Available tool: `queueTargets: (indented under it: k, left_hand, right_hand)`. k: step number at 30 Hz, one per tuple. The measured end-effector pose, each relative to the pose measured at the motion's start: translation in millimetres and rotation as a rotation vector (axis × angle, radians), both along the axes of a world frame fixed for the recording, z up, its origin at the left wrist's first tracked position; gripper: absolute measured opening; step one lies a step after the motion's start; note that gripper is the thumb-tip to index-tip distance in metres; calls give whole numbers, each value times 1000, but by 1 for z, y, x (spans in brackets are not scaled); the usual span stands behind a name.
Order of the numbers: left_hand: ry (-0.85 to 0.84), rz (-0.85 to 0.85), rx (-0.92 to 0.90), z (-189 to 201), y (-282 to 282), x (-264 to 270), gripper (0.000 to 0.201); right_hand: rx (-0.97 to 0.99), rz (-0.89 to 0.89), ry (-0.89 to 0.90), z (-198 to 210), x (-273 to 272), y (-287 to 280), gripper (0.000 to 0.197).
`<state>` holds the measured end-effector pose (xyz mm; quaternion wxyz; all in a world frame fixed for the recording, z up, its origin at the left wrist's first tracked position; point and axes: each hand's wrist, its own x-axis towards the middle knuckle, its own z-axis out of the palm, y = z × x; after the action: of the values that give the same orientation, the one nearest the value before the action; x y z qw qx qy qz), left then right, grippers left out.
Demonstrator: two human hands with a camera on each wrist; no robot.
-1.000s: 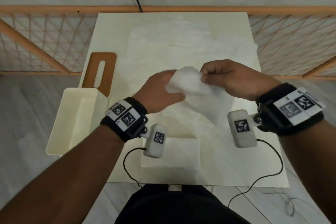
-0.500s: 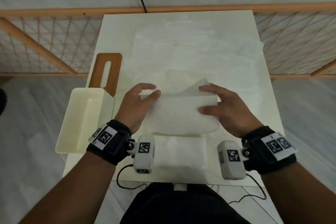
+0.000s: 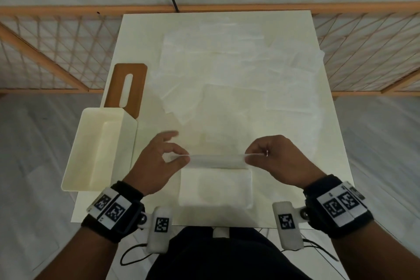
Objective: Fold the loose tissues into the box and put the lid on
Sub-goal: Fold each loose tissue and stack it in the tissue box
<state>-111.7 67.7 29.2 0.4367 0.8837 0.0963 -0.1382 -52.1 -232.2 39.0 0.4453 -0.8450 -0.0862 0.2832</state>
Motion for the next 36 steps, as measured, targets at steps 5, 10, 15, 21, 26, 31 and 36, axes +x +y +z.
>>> queueTargets:
  k: [5,10,15,21,26,31,36]
  left_hand:
    - [160,3,-186,-3,0,-9,13]
    - [224,26,46,-57,-6,-15,9]
    - [195,128,145,-88,-15,-18,9]
    - [169,198,125,-94,-16,-15,13]
    - [153,233,121,-97,-14,-16,16]
    - [68,227,186,-90,-13,-16,15]
    - [54,230,200,-72,-15,-17,10]
  right_hand:
    - [155,-68,237,-7,-3,-11,4]
    - [-158,-64,130,-60,-13,-4,11]
    - [-301,-65,18,-92,-29,5,13]
    - [-325,-71,-36,-106,-31,9,12]
    - [-315,-70,-207,-102,-7,12,18]
    - [-463,-75,-461,-95,70,14,40]
    - [-733,133,-488,-101,125,20,33]
